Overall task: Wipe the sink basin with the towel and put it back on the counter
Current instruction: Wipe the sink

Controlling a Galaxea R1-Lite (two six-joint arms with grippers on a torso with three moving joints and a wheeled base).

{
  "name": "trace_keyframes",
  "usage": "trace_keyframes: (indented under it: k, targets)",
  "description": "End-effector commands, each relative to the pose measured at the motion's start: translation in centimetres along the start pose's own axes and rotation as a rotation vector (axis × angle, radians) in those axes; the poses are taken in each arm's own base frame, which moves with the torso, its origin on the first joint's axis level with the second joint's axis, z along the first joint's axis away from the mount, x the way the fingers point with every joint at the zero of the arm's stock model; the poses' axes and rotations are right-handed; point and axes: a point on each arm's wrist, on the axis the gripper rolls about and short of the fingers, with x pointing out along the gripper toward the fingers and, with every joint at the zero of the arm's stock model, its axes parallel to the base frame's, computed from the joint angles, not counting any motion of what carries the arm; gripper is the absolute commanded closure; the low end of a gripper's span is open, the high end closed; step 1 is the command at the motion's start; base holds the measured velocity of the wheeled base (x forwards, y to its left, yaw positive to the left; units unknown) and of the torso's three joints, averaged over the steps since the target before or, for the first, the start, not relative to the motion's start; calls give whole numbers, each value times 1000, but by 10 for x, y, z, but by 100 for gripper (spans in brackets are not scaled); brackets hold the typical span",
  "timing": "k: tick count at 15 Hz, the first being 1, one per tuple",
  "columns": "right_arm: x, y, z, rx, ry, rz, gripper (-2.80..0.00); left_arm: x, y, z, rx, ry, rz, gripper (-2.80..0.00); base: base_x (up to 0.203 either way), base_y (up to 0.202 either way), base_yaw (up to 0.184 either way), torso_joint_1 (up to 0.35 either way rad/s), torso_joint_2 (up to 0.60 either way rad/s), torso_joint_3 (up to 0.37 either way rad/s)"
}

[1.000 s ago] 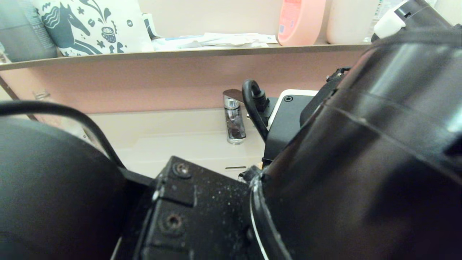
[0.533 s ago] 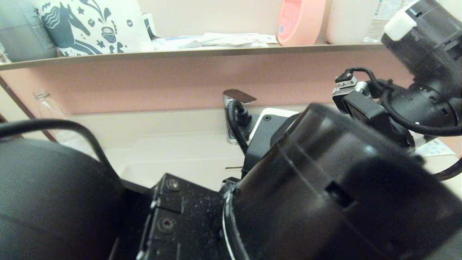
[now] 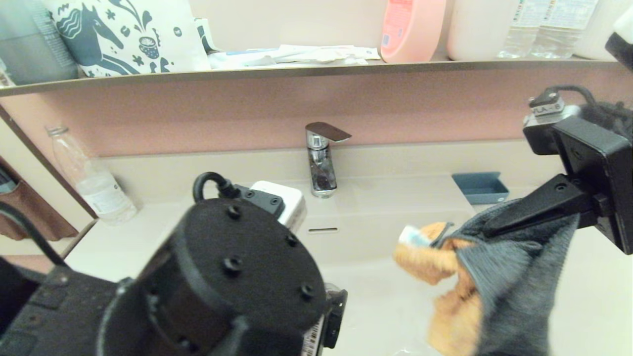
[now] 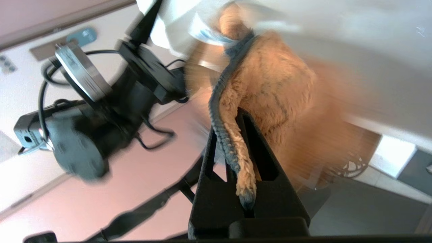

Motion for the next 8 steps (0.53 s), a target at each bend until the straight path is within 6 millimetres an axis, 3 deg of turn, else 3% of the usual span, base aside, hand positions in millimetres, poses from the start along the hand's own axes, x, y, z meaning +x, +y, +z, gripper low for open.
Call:
trace_keyframes:
  k: [1, 7, 8]
  targets:
    - [-17, -3, -14, 9, -36, 1, 0, -9, 32, -5, -48, -14, 48, -280, 0, 0, 0, 0, 0, 0]
    - [-67, -22, -51, 65, -239, -109, 0, -18, 105, -2, -179, -44, 223, -280, 0, 0, 0, 0, 0, 0]
    - [-76, -25, -56, 76, -284, -115, 0, -21, 116, -2, -198, -45, 238, 0, 0, 0, 0, 0, 0, 0]
